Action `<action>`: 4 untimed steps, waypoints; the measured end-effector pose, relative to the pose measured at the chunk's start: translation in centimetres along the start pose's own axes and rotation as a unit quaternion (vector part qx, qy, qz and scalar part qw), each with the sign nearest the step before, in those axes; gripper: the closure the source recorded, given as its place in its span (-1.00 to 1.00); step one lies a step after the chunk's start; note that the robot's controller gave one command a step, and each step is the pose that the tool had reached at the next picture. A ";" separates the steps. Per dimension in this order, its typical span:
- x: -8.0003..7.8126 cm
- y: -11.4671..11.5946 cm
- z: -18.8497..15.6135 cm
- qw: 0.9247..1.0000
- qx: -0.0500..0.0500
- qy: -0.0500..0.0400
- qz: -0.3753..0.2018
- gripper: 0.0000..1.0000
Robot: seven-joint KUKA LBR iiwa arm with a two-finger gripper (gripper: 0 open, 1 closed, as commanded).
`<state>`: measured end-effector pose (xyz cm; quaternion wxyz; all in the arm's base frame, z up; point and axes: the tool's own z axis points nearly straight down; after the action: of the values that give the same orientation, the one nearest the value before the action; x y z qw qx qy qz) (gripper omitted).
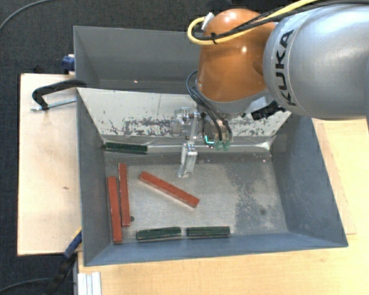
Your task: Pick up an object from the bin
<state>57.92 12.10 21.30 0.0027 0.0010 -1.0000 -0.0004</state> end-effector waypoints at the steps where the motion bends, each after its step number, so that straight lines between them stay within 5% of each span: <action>1: -0.2 -1.9 14.6 0.999 0.001 0.001 -0.036 -1.00; 2: 2.0 1.6 14.1 1.000 -0.001 -0.003 -0.028 -1.00; 3: 1.4 -1.5 14.1 1.000 0.000 -0.003 -0.016 -1.00; 4: 7.1 -2.8 14.3 1.000 0.000 -0.001 0.001 -1.00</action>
Offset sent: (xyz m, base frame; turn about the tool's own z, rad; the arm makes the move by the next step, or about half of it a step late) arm 0.0023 -0.0190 -0.1430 -0.0712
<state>50.75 9.34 7.04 0.0020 -0.0002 -1.0000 -0.0001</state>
